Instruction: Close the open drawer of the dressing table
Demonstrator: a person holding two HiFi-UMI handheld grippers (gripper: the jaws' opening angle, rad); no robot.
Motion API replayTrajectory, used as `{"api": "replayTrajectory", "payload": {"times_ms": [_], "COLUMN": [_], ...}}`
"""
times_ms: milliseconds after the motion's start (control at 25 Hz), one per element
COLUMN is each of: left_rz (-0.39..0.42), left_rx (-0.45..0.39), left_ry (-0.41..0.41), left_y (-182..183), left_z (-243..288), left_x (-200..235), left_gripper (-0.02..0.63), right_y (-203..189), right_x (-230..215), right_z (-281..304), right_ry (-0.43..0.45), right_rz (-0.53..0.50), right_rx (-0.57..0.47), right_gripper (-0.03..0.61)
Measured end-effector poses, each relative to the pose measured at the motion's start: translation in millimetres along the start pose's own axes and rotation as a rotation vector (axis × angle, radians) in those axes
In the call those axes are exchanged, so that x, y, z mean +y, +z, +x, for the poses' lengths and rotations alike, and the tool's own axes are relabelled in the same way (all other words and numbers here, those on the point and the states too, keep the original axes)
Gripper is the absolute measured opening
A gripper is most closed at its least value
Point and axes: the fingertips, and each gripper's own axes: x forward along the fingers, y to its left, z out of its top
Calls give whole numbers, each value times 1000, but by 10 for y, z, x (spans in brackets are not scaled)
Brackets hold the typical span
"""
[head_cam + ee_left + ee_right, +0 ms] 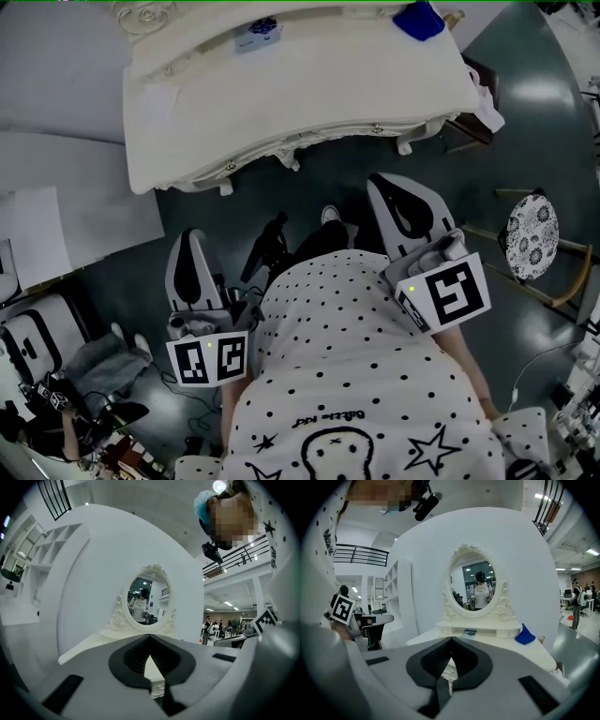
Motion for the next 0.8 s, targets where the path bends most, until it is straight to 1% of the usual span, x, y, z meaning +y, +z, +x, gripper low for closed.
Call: {"api": "replayTrajectory", "payload": {"times_ms": [800], "left_rz": [-1], "left_rx": [-2], "left_ry": [-5], "left_y": [-14], "left_z": [16], "left_x": [31], "left_gripper": [11], "right_y": [-43], "right_x": [20], "right_z": [16], "right_ry": [1], "right_rz": [-8], "right_rx": [5], "right_gripper": [9]}}
